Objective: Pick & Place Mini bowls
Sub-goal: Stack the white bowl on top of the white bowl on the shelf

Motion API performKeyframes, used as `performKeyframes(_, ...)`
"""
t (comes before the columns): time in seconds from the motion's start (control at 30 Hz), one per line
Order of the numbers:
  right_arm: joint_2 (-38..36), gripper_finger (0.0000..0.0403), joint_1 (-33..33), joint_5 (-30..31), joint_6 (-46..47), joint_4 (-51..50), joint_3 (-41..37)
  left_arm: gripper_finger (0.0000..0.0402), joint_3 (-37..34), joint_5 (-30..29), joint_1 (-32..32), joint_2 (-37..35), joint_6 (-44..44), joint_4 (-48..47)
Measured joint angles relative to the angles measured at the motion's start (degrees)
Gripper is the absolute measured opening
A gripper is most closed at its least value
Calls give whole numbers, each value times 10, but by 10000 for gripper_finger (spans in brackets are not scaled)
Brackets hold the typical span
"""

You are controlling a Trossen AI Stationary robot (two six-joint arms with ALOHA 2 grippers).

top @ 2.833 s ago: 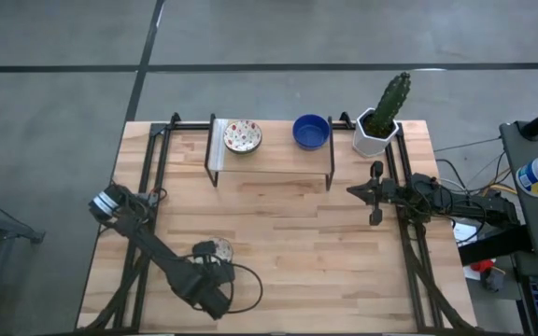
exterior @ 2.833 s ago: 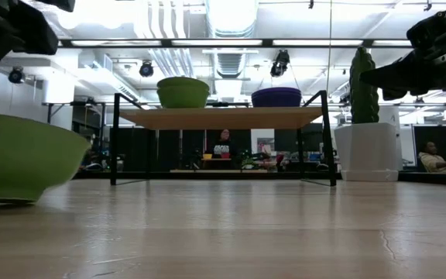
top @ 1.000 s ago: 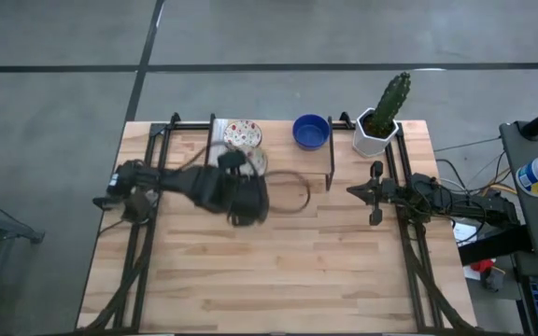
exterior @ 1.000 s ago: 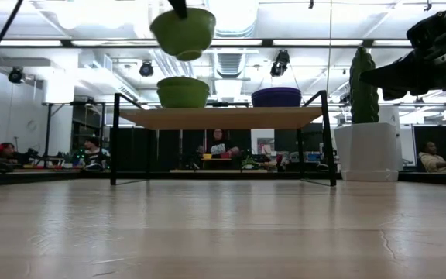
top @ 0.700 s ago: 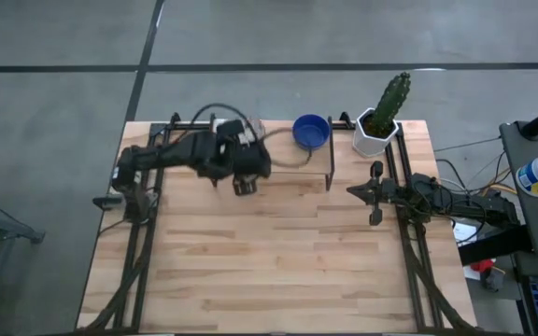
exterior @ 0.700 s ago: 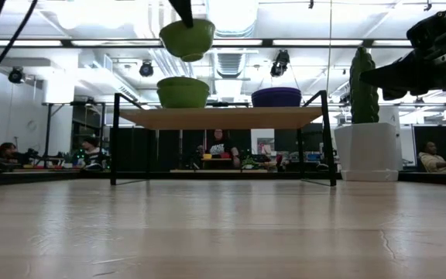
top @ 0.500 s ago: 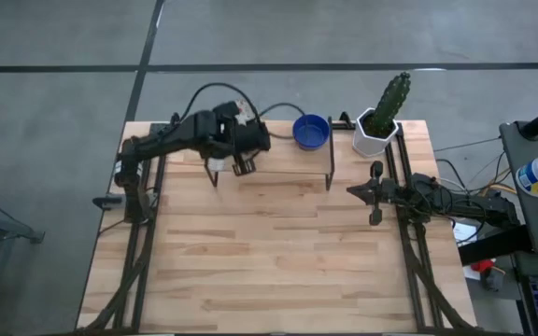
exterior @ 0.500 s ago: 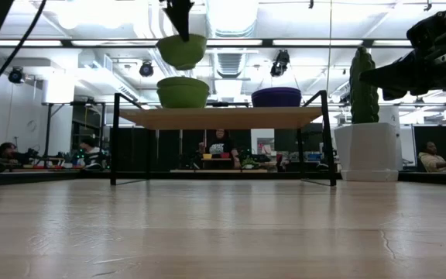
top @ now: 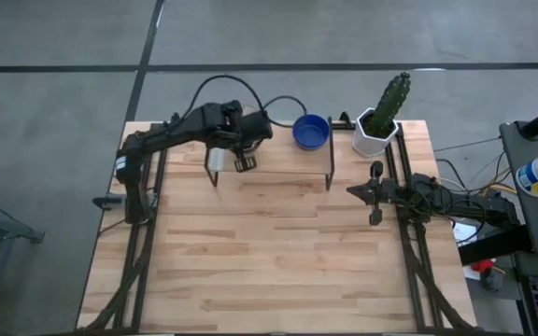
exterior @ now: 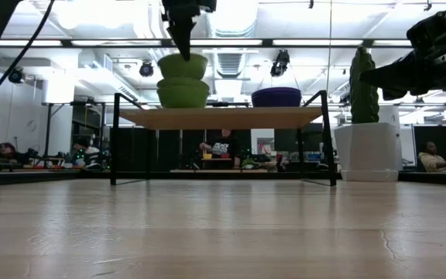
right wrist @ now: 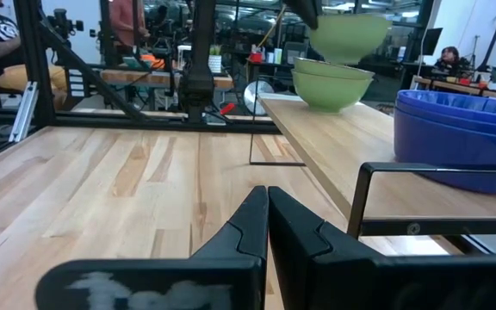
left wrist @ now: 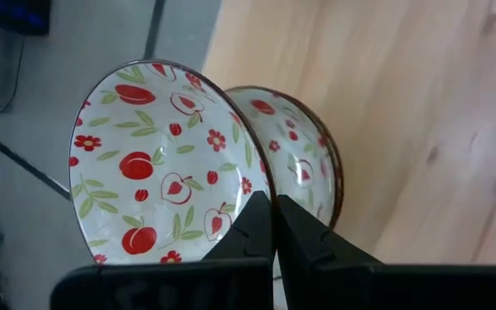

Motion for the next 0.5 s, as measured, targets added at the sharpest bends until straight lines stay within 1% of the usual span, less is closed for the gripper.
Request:
performKeyframes(0.2,0,8,0,0,1,0,0,0,-52,-1,3,0,18,22)
performKeyframes(0.5,0,8,0,0,1,0,0,0,-89,1,2,0,19,28)
